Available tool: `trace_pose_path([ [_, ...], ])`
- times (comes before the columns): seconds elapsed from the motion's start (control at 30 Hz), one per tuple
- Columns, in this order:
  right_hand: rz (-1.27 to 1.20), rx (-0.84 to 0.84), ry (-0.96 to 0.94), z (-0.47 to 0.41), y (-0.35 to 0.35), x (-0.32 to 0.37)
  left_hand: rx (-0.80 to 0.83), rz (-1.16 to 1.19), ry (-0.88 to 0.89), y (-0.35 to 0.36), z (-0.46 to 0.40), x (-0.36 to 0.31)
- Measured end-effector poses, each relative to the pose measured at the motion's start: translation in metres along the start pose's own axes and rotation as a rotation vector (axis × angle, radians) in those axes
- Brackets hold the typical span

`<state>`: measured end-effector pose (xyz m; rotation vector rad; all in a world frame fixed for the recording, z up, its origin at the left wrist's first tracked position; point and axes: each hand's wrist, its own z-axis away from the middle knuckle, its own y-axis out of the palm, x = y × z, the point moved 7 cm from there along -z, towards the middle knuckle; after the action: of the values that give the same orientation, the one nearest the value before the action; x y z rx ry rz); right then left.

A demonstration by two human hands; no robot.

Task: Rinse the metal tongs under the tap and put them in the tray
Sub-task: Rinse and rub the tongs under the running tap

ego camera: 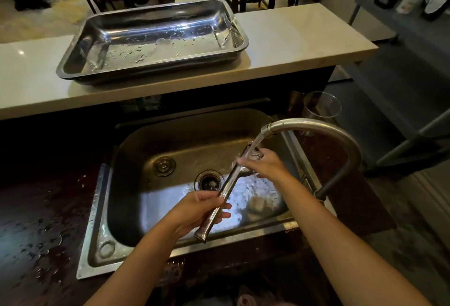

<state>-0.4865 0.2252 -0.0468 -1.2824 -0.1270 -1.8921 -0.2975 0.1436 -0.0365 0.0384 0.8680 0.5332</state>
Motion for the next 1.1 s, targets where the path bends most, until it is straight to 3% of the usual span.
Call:
trace_pose_path([
  [0.1,-0.058,-0.158,-0.098,0.003,-0.015,0.007,0.013,0.041,-0.011,0.003,0.003,0.005],
  [0.23,-0.24,-0.177,0.041,0.005,-0.023,0.0,-0.079,-0.067,0.081,-0.002,0.002,0.003],
  [0.37,-0.242,-0.161,0.194,0.013,-0.015,-0.009,-0.412,-0.494,0.301,-0.016,0.003,-0.011],
  [0.47,-0.33,-0.06,0.163,0.023,0.005,-0.006,-0.609,-0.89,0.483,-0.014,0.015,-0.025],
  [0.63,-0.3,-0.105,0.145,0.024,0.016,-0.008,-0.543,-1.261,0.693,0.013,0.021,-0.03],
  [0.77,-0.463,-0.133,0.222,0.02,0.019,-0.02,-0.554,-1.465,0.836,0.033,0.027,-0.035],
  [0.83,-0.611,-0.096,0.254,0.021,0.023,-0.021,-0.575,-1.462,0.725,0.033,0.023,-0.034],
  [0.93,-0.547,-0.029,0.19,0.018,0.024,-0.015,-0.524,-1.231,0.401,0.013,0.008,-0.025],
  [1.1,-0.57,0.085,0.095,0.019,0.019,-0.002,-0.135,-0.606,0.113,0.0,-0.008,-0.017],
])
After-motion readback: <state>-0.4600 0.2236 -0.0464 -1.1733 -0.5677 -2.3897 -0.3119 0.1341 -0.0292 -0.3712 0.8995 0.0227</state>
